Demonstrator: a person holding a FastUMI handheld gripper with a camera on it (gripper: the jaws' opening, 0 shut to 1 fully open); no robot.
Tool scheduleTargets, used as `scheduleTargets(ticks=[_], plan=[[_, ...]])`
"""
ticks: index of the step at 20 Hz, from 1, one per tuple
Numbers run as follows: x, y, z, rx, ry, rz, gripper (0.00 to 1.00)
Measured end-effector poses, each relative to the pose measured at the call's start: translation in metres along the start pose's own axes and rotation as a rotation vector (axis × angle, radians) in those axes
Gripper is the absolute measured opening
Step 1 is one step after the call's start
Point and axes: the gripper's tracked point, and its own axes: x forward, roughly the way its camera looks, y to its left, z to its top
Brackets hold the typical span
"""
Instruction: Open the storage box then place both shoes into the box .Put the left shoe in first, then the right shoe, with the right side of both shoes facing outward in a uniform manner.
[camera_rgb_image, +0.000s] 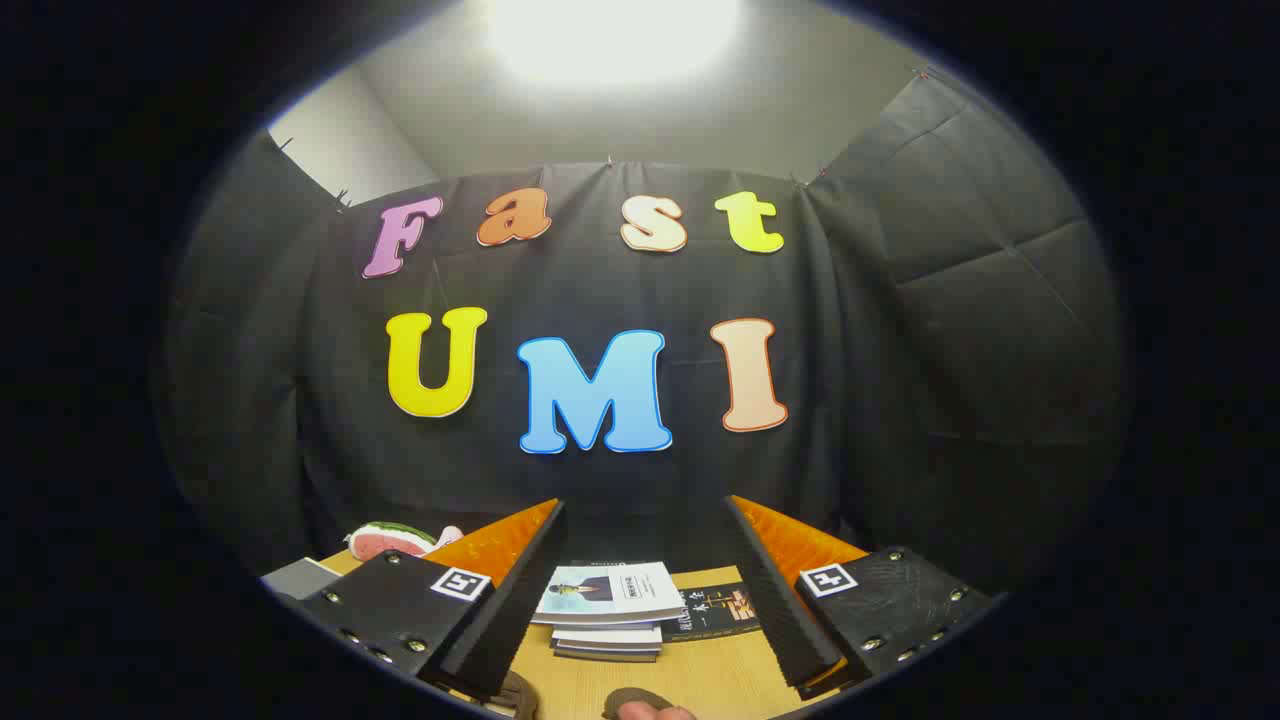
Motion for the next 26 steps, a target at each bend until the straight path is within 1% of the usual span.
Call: scheduleTargets(ticks=[5, 11, 17, 22, 26], plan=[[0.009, 0.0, -0.004, -0.001, 0.022, 0.016, 0.97], [0.015, -0.001, -0.012, -0.007, 0.034, 0.01, 0.97], [0.019, 0.006, -0.008, -0.016, 0.009, 0.029, 0.97], [0.023, 0.01, -0.024, -0.012, 0.044, 0.034, 0.97], [0.025, 0.027, -0.04, -0.014, 0.077, 0.077, 0.97]])
